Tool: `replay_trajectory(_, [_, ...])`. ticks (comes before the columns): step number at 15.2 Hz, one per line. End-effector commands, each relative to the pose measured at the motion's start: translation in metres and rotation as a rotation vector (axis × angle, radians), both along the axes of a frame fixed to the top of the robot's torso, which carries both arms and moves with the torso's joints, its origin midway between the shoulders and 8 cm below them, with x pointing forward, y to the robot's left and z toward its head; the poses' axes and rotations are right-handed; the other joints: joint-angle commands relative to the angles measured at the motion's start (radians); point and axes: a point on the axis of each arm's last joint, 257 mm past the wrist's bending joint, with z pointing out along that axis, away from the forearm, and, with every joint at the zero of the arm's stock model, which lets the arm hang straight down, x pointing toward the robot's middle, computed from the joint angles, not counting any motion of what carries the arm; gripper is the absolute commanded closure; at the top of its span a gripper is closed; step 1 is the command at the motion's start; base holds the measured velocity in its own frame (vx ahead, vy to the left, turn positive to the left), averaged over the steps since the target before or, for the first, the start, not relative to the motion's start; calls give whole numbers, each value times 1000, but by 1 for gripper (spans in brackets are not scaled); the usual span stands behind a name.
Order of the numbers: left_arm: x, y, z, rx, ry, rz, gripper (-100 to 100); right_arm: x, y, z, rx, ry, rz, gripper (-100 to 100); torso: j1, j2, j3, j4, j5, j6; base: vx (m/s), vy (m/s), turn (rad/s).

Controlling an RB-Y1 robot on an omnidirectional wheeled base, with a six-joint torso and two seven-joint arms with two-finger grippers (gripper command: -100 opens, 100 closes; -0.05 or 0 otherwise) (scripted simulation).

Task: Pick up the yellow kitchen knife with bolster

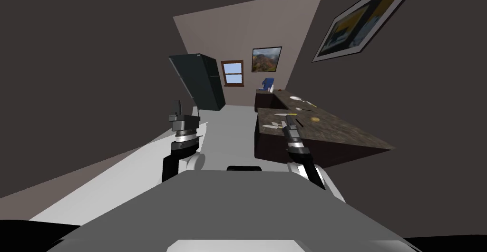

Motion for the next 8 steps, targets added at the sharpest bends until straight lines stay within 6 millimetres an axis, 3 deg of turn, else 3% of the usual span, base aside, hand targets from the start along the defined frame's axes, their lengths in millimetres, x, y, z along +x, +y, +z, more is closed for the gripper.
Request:
replay_trajectory(1, [0,0,0,0,0,0,0,2,0,-12,-70,27,-4,-100,0,0,0,0,0,0,0,37,44])
replay_trajectory(3, [0,0,0,0,0,0,0,5,-3,-35,-207,82,-15,-100,0,0,0,0,0,0,3,41,57])
replay_trajectory(8, [0,0,0,0,0,0,0,7,-8,-62,-376,139,-17,-100,0,0,0,0,0,0,3,40,46])
